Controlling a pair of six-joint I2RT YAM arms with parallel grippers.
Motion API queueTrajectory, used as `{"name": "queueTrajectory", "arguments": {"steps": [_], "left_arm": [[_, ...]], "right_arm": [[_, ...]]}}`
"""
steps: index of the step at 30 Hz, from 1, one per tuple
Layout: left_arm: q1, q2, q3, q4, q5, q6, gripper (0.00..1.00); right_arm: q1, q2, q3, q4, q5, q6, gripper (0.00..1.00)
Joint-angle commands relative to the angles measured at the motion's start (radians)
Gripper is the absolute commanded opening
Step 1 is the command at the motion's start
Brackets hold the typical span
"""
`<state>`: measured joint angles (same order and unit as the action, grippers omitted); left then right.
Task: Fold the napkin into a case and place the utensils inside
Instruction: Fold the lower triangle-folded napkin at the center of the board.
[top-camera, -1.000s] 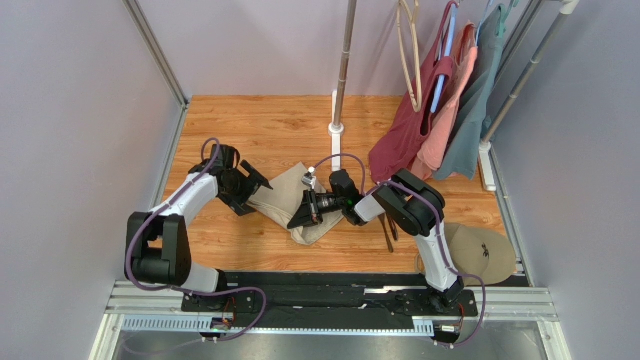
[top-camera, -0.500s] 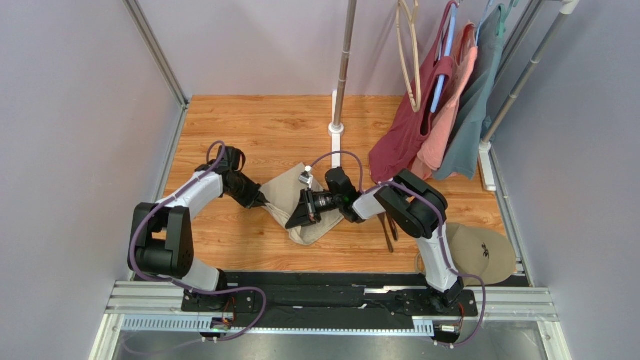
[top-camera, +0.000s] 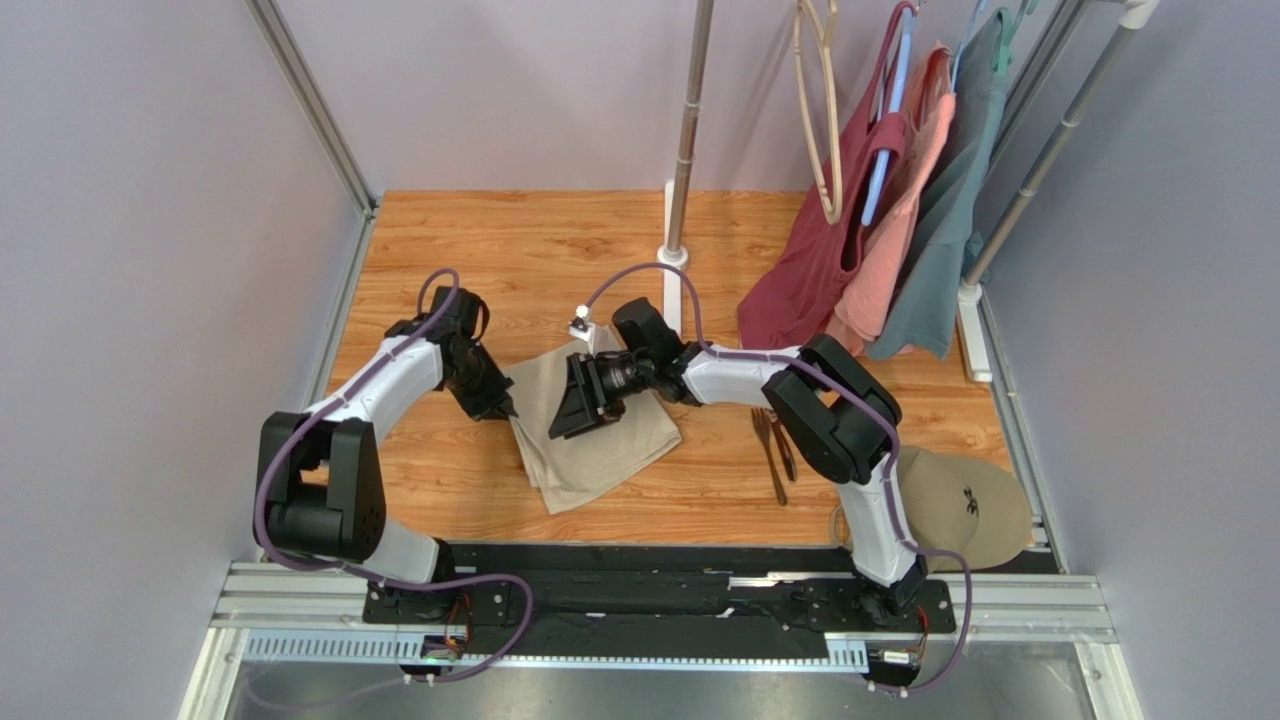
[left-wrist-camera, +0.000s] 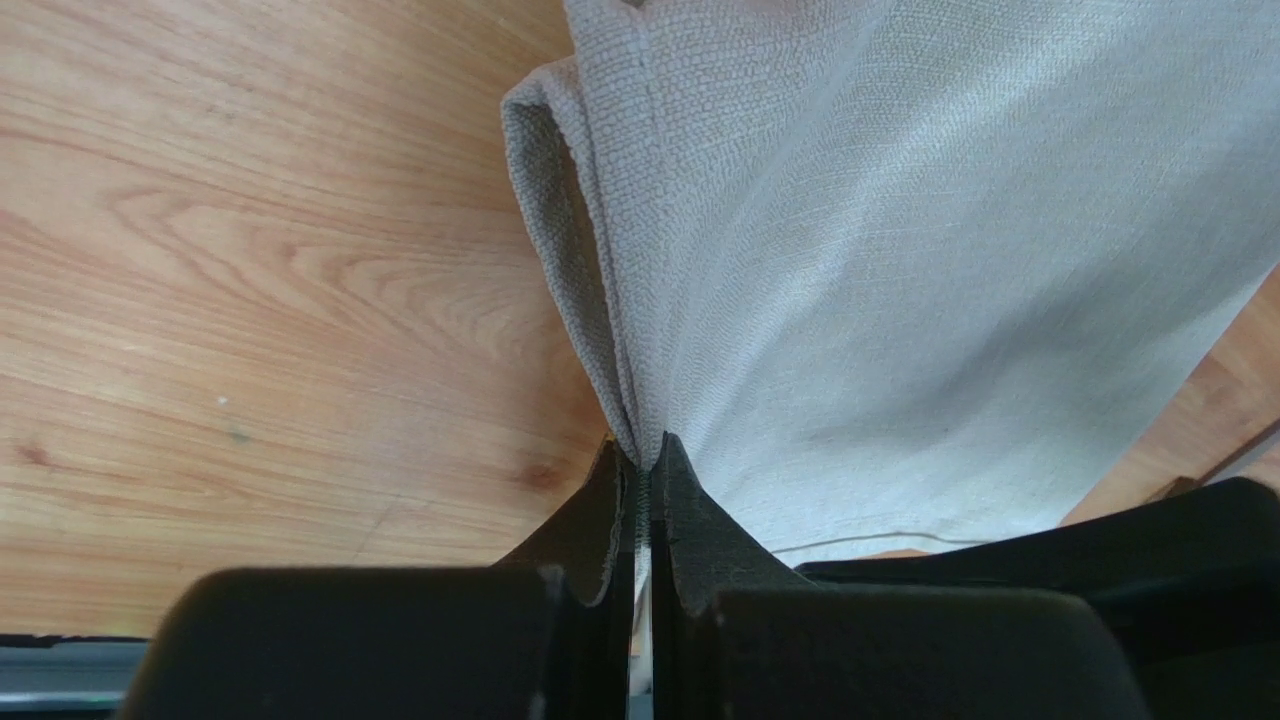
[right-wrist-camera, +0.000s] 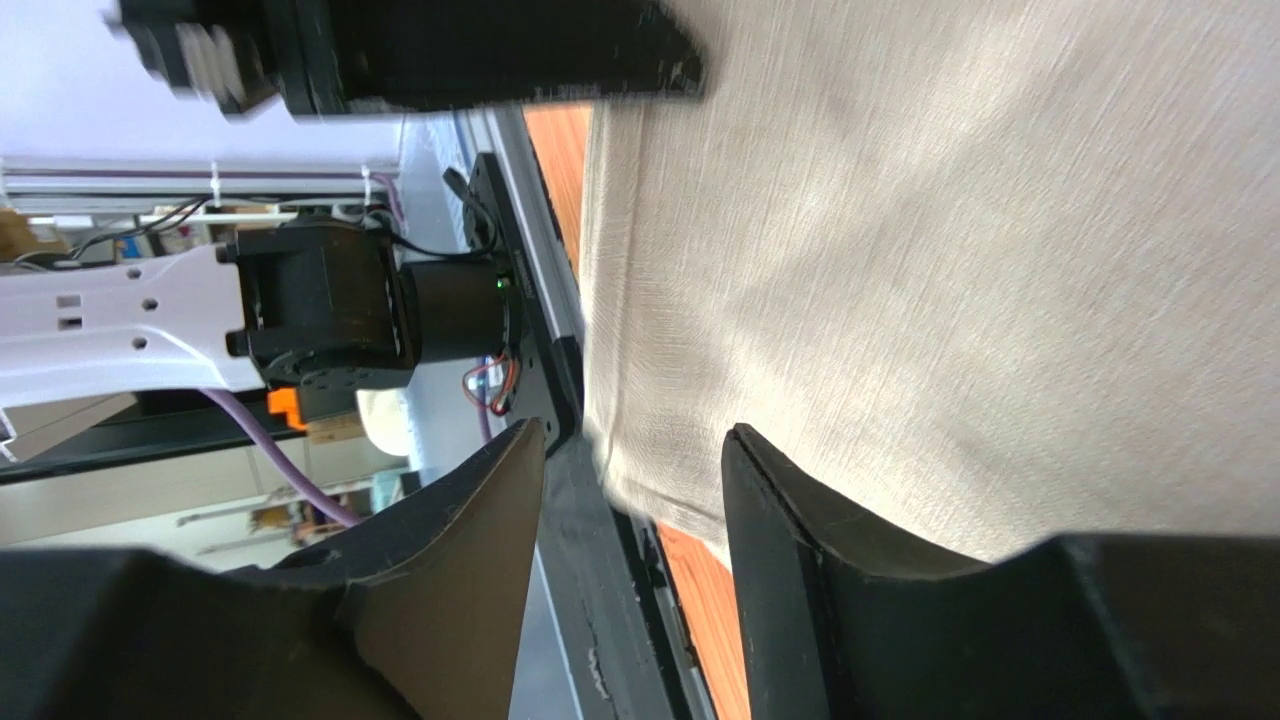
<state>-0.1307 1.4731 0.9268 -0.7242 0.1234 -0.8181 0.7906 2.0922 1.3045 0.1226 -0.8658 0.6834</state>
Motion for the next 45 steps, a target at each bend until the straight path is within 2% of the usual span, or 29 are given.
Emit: {"name": "queueTrajectory", "arguments": {"steps": [1, 3, 5, 6, 9, 12, 13, 20, 30, 37, 45], "left_arm": [[-0.003, -0.059, 0.032, -0.057, -0.044, 0.083, 0.00], [-0.003, -0.063, 0.038, -0.067, -0.051, 0.094, 0.00], [-0.001, -0.066, 0.053, -0.086, -0.065, 0.103, 0.00], [-0.003, -0.068, 0.058, -0.092, -0.070, 0.103, 0.00], [-0.003, -0.069, 0.072, -0.103, -0.065, 0.106, 0.00], [-0.003, -0.062, 0.086, -0.106, -0.053, 0.105, 0.00], [-0.004, -0.057, 0.092, -0.109, -0.050, 0.105, 0.00], [-0.076, -0.010, 0.159, -0.109, -0.053, 0.076, 0.00], [-0.228, 0.278, 0.421, -0.162, -0.148, 0.040, 0.00], [-0.259, 0.326, 0.438, -0.153, -0.159, 0.054, 0.00], [-0.294, 0.349, 0.445, -0.130, -0.154, 0.106, 0.00]], "right_arm": [[-0.007, -0.012, 0.078, -0.155, 0.048, -0.076, 0.52], [-0.013, 0.017, 0.125, -0.217, 0.071, -0.097, 0.51], [-0.022, 0.037, 0.151, -0.277, 0.117, -0.114, 0.45], [-0.027, 0.057, 0.177, -0.296, 0.135, -0.137, 0.36], [-0.030, 0.100, 0.229, -0.362, 0.177, -0.183, 0.16], [-0.030, 0.121, 0.253, -0.368, 0.206, -0.189, 0.02], [-0.028, 0.135, 0.257, -0.368, 0.233, -0.197, 0.00], [-0.025, 0.200, 0.291, -0.385, 0.244, -0.212, 0.00], [-0.024, 0.166, 0.237, -0.322, 0.179, -0.150, 0.00], [-0.070, 0.095, 0.182, -0.296, 0.160, -0.102, 0.00], [-0.100, 0.039, 0.130, -0.313, 0.177, -0.120, 0.00]]}}
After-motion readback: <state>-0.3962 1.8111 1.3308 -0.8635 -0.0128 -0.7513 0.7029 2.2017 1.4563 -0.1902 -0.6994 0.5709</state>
